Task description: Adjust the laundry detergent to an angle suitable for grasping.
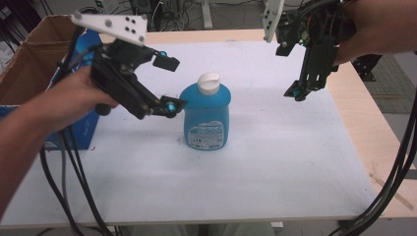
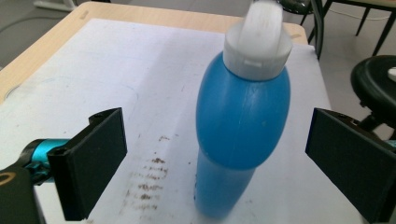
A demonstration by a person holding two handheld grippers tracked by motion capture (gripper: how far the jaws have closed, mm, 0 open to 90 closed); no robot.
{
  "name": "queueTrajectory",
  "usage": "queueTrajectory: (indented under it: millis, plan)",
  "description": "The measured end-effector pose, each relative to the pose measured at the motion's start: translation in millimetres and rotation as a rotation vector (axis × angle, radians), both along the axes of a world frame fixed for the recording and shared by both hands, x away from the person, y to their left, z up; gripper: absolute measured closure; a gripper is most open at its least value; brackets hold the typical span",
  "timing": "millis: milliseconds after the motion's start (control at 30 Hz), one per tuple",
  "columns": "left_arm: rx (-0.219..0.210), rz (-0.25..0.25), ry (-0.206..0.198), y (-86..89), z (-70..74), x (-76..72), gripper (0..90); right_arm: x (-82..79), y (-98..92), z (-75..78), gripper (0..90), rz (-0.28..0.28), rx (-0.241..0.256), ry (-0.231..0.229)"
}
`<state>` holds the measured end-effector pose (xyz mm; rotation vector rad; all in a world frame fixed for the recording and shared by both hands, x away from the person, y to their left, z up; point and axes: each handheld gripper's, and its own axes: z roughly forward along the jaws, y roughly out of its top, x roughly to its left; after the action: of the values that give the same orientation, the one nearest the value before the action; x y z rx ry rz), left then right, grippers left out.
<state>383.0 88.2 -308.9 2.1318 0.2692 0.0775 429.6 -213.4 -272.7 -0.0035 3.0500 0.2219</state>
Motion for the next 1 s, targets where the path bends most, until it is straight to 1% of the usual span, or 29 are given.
queueTrajectory:
  millis: [33,100,167,233,267,333,367,400,500,533,567,633,667,733,800,867,900,933,1000]
  plan:
    - [0.02,0.001,0.006,2.1,6.5,1.8,5.4,-0.4,-0.2,0.2,3.1,-0.003,0.0,0.0]
    - [0.054,0.006,0.001,5.3,19.5,5.2,5.4,-0.7,-0.5,0.6,3.1,-0.004,0.0,-0.003]
    - [0.077,0.029,-0.008,7.7,31.9,10.3,5.4,-0.8,-0.5,0.8,3.2,-0.004,0.005,-0.002]
    - [0.106,0.062,-0.013,8.7,42.9,16.7,5.4,-0.6,-0.3,0.9,3.1,-0.003,0.006,-0.003]
    - [0.124,0.067,-0.017,8.8,47.4,20.2,5.4,-0.7,-0.1,1.0,3.1,-0.003,0.005,-0.004]
    - [0.159,0.091,-0.032,8.2,54.7,28.6,5.4,-0.1,0.3,0.9,3.1,0.007,0.007,-0.007]
    - [0.171,0.098,-0.023,7.8,57.6,33.5,5.4,-0.1,0.5,1.1,3.2,0.008,0.007,-0.006]
    - [0.201,0.097,-0.027,7.0,61.2,39.6,5.4,-0.9,0.8,1.3,3.1,0.0,0.007,-0.003]
    - [0.253,0.108,-0.044,3.8,68.5,52.4,5.4,-1.0,1.3,1.6,3.1,0.005,0.01,-0.007]
    - [0.276,0.109,-0.044,2.0,72.3,58.5,5.4,-1.0,1.4,1.7,3.1,0.005,0.011,-0.005]
    - [0.287,0.1,-0.045,0.8,74.1,62.5,5.4,-1.3,1.6,2.0,3.1,0.0,0.008,-0.002]
    - [0.33,0.083,-0.04,-2.7,78.3,71.9,5.4,-1.0,2.4,2.0,3.2,0.001,0.009,-0.002]
    - [0.359,0.068,-0.03,-5.2,79.6,77.5,5.4,-1.0,3.1,2.0,3.1,0.001,0.009,-0.001]
    - [0.395,0.045,-0.003,-8.8,79.9,84.7,5.4,-0.4,4.1,2.4,3.1,0.008,0.008,-0.001]
    - [0.429,0.037,0.022,-13.9,78.3,91.5,5.4,-0.4,5.1,2.4,3.1,0.004,0.008,-0.002]
    - [0.461,0.018,0.01,-19.6,75.8,96.3,5.4,0.0,5.7,2.3,3.1,0.006,0.007,-0.001]
    - [0.478,0.01,0.012,-22.5,74.4,98.4,5.4,0.0,6.1,2.2,3.1,0.005,0.007,-0.003]
    - [0.491,-0.001,0.002,-25.0,73.0,100.2,5.4,-0.3,6.4,2.0,3.2,0.003,0.008,0.0]
    - [0.505,-0.026,-0.018,-28.5,70.2,103.2,5.4,-0.5,6.5,2.1,3.1,0.004,0.008,0.0]
